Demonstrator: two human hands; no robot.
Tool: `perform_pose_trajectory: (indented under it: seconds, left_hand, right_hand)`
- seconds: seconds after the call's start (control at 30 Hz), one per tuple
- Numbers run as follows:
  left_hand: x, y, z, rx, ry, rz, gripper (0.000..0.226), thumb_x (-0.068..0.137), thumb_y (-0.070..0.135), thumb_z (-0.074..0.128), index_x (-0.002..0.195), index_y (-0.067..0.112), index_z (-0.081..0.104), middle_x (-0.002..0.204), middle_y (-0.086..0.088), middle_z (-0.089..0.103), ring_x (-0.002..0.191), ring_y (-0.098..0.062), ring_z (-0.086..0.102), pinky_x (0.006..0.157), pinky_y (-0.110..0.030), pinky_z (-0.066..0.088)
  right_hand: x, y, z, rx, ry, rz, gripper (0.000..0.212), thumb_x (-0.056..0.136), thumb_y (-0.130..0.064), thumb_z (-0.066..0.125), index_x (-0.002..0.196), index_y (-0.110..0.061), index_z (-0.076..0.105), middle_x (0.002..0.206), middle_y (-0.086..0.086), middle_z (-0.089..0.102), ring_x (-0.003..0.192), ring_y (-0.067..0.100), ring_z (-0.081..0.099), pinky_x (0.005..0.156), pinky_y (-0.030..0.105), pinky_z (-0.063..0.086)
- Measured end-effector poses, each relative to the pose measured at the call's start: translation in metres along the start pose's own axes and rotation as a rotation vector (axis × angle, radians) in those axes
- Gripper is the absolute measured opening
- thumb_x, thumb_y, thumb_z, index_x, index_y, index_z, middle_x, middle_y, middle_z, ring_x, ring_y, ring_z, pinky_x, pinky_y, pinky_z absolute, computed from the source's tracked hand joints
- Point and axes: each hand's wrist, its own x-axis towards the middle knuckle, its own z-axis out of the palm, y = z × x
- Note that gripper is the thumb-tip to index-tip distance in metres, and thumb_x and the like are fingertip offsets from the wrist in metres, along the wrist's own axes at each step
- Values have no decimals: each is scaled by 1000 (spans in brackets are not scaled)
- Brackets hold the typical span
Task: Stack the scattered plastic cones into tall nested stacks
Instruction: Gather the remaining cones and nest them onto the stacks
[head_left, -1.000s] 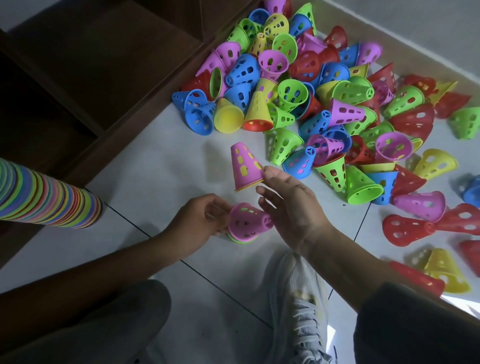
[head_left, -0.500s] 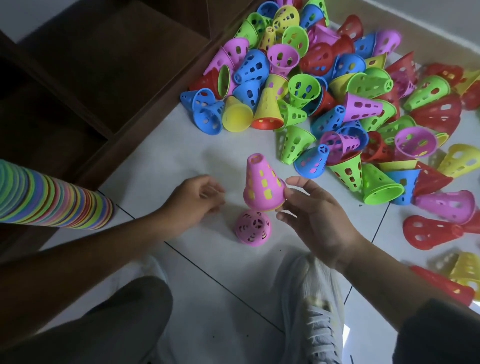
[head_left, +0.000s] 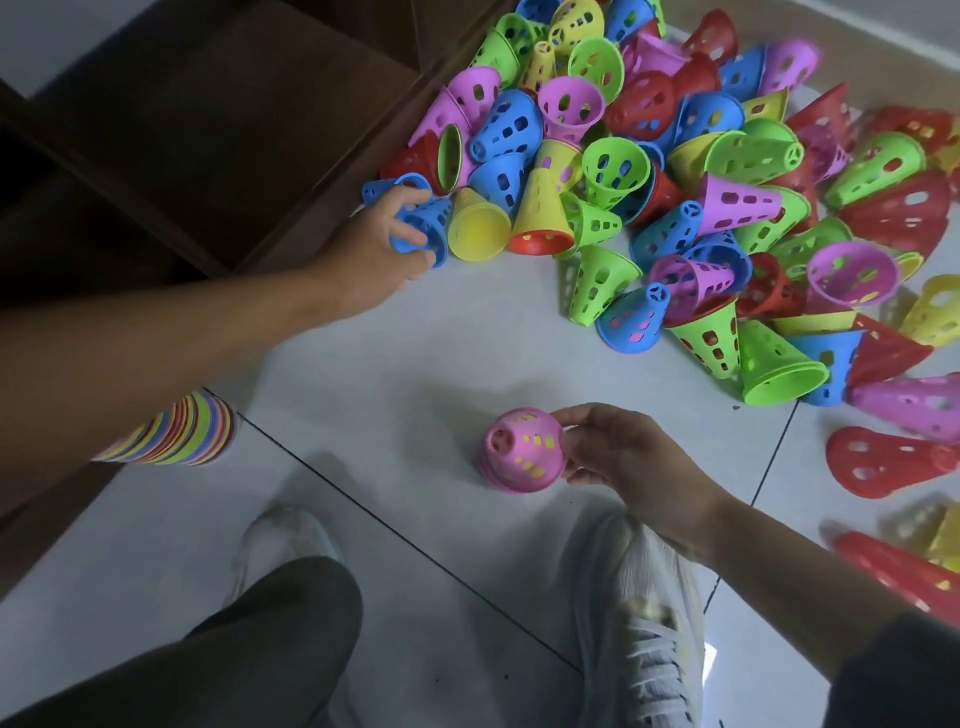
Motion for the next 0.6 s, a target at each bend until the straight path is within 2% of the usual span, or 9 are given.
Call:
perform_pose_trajectory:
  seconds: [0.13,0.23,0.33,0.5,0.6]
  left_hand:
    - [12,5,-3,48,-107,-96,67,91,15,69,148,31,36,137,-2,49,107,-22,62,86,-43,54]
    - [12,4,-1,20,-146,-139,66,92,18,68,149,28,35,146,1,43,117,-18,55,82,-36,52]
    - [10,5,5,-48,-112,-139,64,94,18,66,150,24,36,148,3,41,127,-12,49,88,-37,52]
    - [-1,4,12,-204,1,-184,53,95,17,63,145,15,46,130,0,54,113,-15,59,90,-38,55]
    - [-16,-4,10,-282,142,-213,37,94,14,62,131,14,60,109,-1,63,101,-15,62,85,-36,57]
  right_hand:
    - [3,4,0,-24,52,45,17,98,-4,55,105,-8,70,93,23,71,80,23,63,89,46,54]
    - [5,6,3,-40,110,64,17,97,-4,56,102,-10,71,94,17,69,77,20,64,86,42,56]
    - [7,7,4,-54,134,96,20,98,-2,54,102,-10,71,91,11,68,75,18,65,82,37,57]
    - [11,11,9,-17,145,136,19,98,-3,54,101,-10,72,78,5,71,71,14,64,72,28,55]
    - [12,11,13,12,161,154,15,97,-7,57,100,-11,72,79,5,72,72,14,64,73,29,54]
